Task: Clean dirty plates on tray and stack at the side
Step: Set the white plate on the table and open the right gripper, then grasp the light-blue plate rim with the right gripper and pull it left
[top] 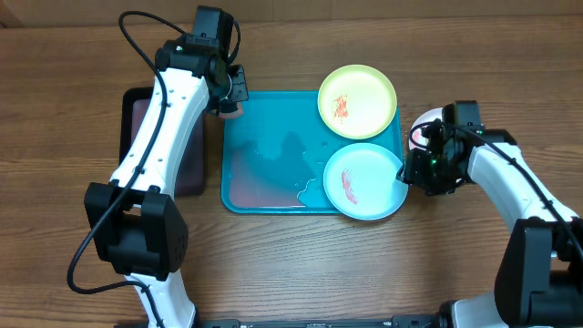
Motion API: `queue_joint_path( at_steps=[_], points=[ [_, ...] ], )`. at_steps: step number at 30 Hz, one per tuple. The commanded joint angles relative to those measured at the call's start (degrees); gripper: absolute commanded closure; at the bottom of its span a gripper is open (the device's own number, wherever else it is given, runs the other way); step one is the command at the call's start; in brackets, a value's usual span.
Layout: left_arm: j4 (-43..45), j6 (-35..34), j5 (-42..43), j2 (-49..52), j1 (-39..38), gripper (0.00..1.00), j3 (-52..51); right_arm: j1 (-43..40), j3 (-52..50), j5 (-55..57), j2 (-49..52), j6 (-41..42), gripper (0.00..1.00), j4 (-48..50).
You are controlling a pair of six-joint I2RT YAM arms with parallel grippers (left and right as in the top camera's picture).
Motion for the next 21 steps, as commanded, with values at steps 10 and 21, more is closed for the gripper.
queue_joint_path(
  at_steps=[10,21],
  points=[
    [0.0,-0.4,-0.7,-0.3,0.3,0.96,0.6,0.7,-1.9,0.6,2.4,-4.2,0.93,4.0],
    [0.0,-0.4,-0.7,-0.3,0.3,0.96,0.6,5.9,4.9,-6.3,2.3,-3.4,0.96,-3.1]
  ],
)
